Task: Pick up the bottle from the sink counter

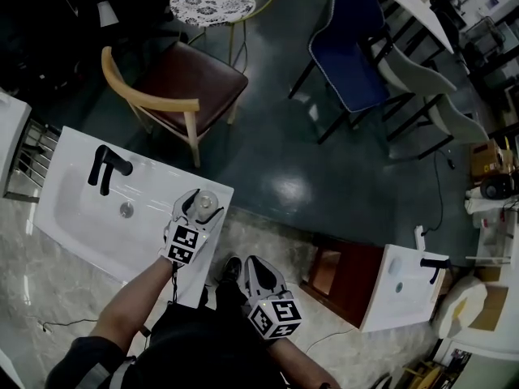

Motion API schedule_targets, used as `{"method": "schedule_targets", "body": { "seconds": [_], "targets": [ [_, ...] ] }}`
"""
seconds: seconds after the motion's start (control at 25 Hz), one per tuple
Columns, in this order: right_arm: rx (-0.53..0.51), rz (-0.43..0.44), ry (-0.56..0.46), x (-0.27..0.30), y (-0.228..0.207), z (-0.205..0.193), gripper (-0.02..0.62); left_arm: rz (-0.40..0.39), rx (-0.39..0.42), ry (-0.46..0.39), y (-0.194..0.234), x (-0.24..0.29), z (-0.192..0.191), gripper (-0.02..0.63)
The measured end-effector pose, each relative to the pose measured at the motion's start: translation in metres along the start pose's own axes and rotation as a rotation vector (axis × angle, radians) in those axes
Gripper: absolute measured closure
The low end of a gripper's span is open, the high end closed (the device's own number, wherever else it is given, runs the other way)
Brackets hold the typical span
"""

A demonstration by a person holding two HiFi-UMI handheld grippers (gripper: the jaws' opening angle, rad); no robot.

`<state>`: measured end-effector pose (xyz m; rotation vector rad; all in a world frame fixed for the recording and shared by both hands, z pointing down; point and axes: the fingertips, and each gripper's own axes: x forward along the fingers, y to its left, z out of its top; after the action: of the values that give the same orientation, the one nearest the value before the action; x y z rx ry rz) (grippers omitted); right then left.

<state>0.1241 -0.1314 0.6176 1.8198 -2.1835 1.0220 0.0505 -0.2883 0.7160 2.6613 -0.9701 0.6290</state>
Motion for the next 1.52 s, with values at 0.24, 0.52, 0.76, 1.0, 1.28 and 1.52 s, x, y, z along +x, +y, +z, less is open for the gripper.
{"method": "schedule_targets", "body": {
  "seconds": [0.24, 0.52, 0.76, 1.0, 1.28, 1.52],
  "targets": [
    [-0.012, 0.031, -0.01, 0.0, 0.01, 0.004, 0.588, 0.001, -0.019, -0.03, -0.004, -0.031, 0.016, 0.268],
    [-0.023, 0.055, -0.02, -0.006, 0.019, 0.008, 0.588, 0.021, -0.056, -0.06, -0.009, -0.08, 0.036, 0.268],
    [-0.039, 0.073, -0.038, -0.01, 0.025, 0.017, 0.588, 0.039, -0.102, -0.1, -0.015, -0.119, 0.05, 0.268],
    [-0.057, 0.091, -0.059, -0.014, 0.033, 0.025, 0.588, 0.032, -0.118, -0.141, -0.03, -0.156, 0.071, 0.268],
    [-0.08, 0.114, -0.084, -0.02, 0.044, 0.036, 0.588, 0.031, -0.099, -0.154, -0.043, -0.191, 0.092, 0.268],
    [-0.092, 0.122, -0.124, -0.031, 0.048, 0.05, 0.588, 0.047, -0.091, -0.185, -0.051, -0.219, 0.103, 0.268]
  ]
}}
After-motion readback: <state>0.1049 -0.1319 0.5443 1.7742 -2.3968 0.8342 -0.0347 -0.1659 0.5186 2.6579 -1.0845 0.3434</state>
